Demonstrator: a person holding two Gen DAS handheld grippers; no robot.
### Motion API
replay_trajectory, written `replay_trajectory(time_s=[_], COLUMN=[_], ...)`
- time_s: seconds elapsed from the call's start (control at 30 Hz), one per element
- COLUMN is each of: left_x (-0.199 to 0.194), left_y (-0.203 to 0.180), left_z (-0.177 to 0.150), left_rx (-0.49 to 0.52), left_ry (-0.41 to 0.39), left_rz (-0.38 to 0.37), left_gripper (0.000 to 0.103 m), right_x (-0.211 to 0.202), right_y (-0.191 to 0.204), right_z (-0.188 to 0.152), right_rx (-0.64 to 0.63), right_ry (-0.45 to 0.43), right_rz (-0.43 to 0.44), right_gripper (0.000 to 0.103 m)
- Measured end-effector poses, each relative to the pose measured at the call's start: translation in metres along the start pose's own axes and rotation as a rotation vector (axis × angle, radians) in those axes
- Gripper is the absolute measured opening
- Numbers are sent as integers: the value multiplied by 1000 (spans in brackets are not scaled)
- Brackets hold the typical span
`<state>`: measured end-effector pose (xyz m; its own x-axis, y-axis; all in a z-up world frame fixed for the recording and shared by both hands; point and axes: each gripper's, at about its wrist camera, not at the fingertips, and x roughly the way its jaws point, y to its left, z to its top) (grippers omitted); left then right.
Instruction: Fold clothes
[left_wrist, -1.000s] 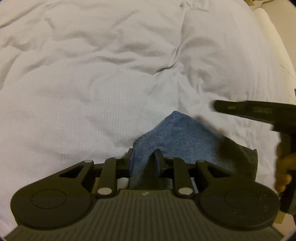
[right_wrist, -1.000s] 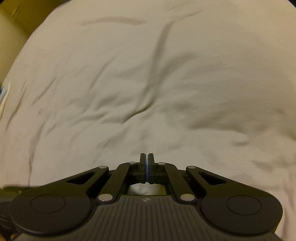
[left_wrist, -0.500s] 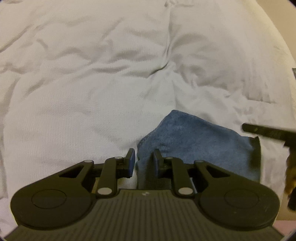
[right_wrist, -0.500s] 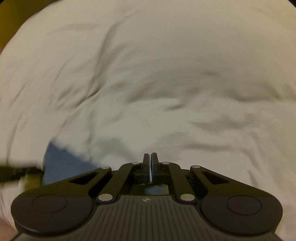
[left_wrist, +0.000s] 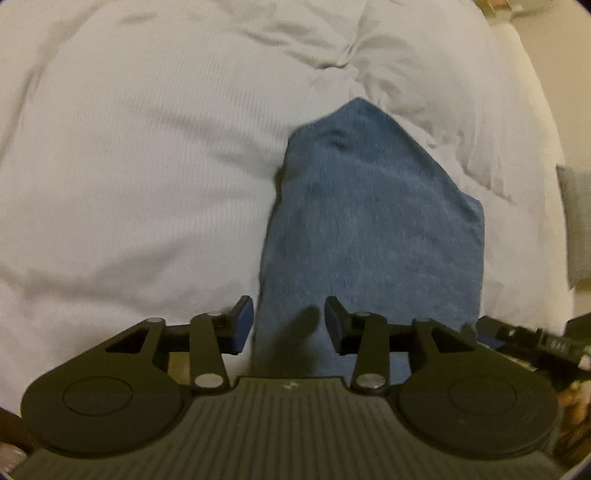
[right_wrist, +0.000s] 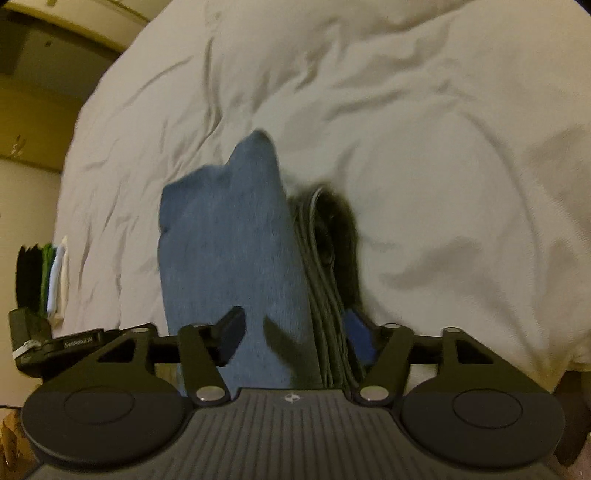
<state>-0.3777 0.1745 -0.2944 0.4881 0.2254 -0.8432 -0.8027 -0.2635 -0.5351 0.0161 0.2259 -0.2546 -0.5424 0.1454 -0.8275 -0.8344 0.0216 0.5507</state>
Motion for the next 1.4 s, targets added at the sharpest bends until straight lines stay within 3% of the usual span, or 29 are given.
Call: replay_trajectory(time_s=[0.07,0.2,0.33,0.53,0.73,0.97,1.13,1.23,1.4], left_x=[6,19,32,42,37,11,-19,-34,-14], left_y=[2,9,15,9,7,10,-15,-29,-29], left_z=[-6,-12,-10,-7,-11,-29,-27,-11,32], left_rx=[-6,-38,-48,-15,-26,-34,61,120,184], left_ry=[-12,-52,-87,-97,-103,-108,-97,-88,-2], left_rz=[-9,-74,-145,-132,-123,-64,-8,-11,-46], left_gripper=[41,53,54,57,57,50,49,50,52], right_x=[7,25,47,72,87,60,22,-5,-24], right_y=[-5,-22,-40,-53,-46,-50,-51,-55,-55], right_z=[-6,-10,-6,0,5,-14,-40,-61,-103], right_rx=[-9,-6,18,57,50,112,180,235,382], right_ry=[-2,-15,-20,1,16,-9,-50,-100,-223], right_rz=[26,66,152,225,218,195,153,156,136], right_gripper=[74,75,78,80,87,84,84,84,84])
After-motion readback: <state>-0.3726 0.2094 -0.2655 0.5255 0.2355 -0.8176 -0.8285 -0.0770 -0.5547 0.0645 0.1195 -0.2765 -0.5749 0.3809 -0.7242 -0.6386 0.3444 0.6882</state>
